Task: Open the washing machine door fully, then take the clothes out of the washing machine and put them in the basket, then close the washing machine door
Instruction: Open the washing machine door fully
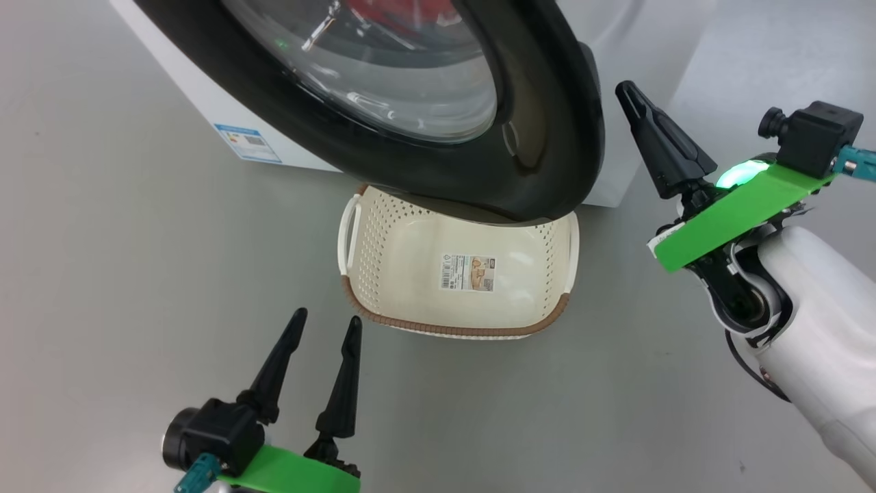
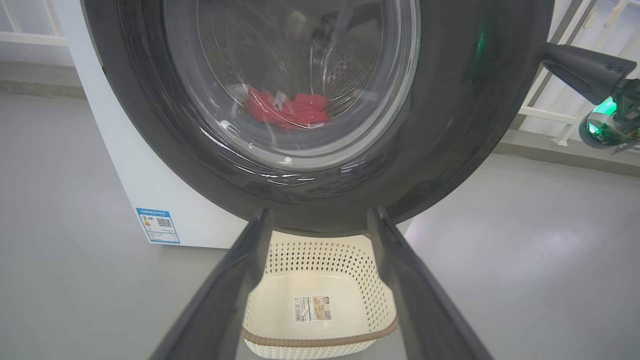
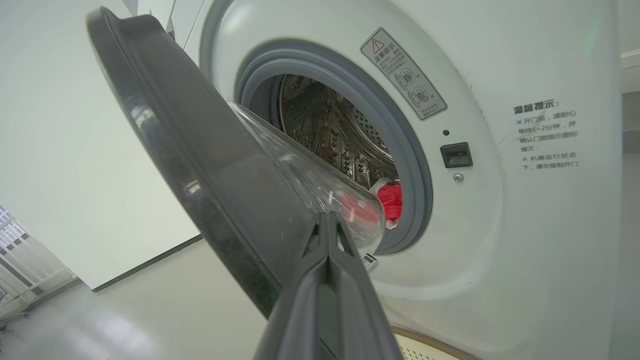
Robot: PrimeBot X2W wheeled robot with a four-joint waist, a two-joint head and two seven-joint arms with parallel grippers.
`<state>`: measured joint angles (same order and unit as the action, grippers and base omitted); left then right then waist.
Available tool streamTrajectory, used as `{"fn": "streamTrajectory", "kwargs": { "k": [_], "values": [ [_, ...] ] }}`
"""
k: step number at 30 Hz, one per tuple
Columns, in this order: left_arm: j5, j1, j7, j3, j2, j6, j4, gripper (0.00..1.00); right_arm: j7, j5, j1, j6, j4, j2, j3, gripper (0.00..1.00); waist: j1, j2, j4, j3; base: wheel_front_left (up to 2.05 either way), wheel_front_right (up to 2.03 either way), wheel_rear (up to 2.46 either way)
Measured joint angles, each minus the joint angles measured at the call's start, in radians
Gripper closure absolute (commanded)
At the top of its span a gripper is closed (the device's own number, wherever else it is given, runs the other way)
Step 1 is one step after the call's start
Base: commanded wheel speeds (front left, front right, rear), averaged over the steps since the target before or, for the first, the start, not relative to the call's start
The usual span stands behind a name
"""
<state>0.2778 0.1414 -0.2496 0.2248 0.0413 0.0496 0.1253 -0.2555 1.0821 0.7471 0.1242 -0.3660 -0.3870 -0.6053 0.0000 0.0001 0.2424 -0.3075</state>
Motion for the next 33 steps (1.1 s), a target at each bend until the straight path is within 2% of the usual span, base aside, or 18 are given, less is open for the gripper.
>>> {"fn": "streamTrajectory", "kwargs": {
  "k": [18,25,33],
  "values": [
    [0.028,0.009,0.000,0.028,0.000,-0.015,-0.006,0.00,-0.001,0.288,0.138,0.000,-0.003,-0.119,-0.256,1.00,0.0001,0.0000,0.046,-0.020,0.00,0.00,0.00],
    [0.030,0.007,0.000,0.030,0.000,-0.024,-0.006,0.00,-0.001,0.344,0.141,0.000,0.030,-0.135,-0.371,1.00,0.0001,0.0000,0.059,0.008,0.00,0.00,0.00],
    [0.030,-0.008,0.000,0.024,0.000,-0.026,-0.002,0.00,0.000,0.368,0.133,0.000,0.038,-0.136,-0.447,1.00,0.0001,0.0000,0.087,0.048,0.00,0.00,0.00]
  ]
}}
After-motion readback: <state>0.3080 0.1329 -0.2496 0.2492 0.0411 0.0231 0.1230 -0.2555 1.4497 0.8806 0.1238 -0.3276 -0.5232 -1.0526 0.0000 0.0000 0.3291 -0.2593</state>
